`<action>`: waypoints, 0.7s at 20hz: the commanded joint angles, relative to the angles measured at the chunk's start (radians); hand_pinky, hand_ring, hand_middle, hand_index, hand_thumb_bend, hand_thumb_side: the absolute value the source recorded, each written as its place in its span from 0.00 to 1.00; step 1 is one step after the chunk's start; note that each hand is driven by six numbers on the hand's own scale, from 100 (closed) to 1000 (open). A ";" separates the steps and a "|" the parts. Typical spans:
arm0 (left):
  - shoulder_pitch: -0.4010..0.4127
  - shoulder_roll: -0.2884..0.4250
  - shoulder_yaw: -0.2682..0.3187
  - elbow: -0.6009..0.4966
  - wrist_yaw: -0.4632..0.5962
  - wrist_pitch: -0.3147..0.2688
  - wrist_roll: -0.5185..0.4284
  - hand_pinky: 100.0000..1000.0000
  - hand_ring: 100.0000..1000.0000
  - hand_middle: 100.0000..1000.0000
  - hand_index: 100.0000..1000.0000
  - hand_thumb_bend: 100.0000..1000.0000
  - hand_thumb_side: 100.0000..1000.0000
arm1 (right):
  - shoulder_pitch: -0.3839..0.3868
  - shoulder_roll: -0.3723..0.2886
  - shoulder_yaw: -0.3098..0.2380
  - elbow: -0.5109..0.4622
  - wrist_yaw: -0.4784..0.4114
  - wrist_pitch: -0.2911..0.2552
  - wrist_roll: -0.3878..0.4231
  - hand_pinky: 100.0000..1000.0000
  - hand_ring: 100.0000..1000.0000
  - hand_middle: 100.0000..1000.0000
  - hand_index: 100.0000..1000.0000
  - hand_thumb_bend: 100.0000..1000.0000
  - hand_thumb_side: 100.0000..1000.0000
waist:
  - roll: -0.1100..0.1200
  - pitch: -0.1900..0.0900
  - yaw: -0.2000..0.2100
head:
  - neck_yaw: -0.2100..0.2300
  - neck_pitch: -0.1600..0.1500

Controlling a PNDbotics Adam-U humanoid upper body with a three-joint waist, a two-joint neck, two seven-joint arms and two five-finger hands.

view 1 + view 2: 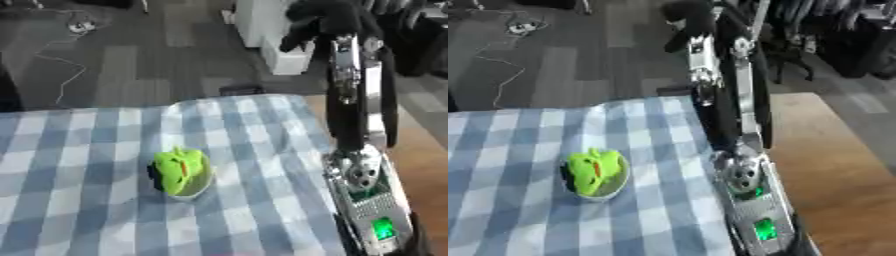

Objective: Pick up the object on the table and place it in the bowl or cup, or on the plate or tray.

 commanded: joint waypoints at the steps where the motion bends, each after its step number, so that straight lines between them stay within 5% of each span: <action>1: -0.006 0.007 0.011 -0.017 0.039 -0.003 -0.002 0.46 0.44 0.56 0.68 0.14 0.89 | -0.010 -0.018 0.001 -0.013 -0.011 -0.009 -0.011 0.49 0.38 0.53 0.62 0.00 0.89 | 0.006 -0.019 0.001 | 0.008 -0.006; 14: 0.004 0.011 0.012 -0.017 0.065 0.000 -0.047 0.50 0.49 0.67 0.78 0.14 0.91 | -0.016 -0.007 0.002 -0.013 0.000 -0.006 -0.002 0.49 0.39 0.53 0.62 0.00 0.89 | 0.012 -0.020 -0.006 | 0.007 -0.019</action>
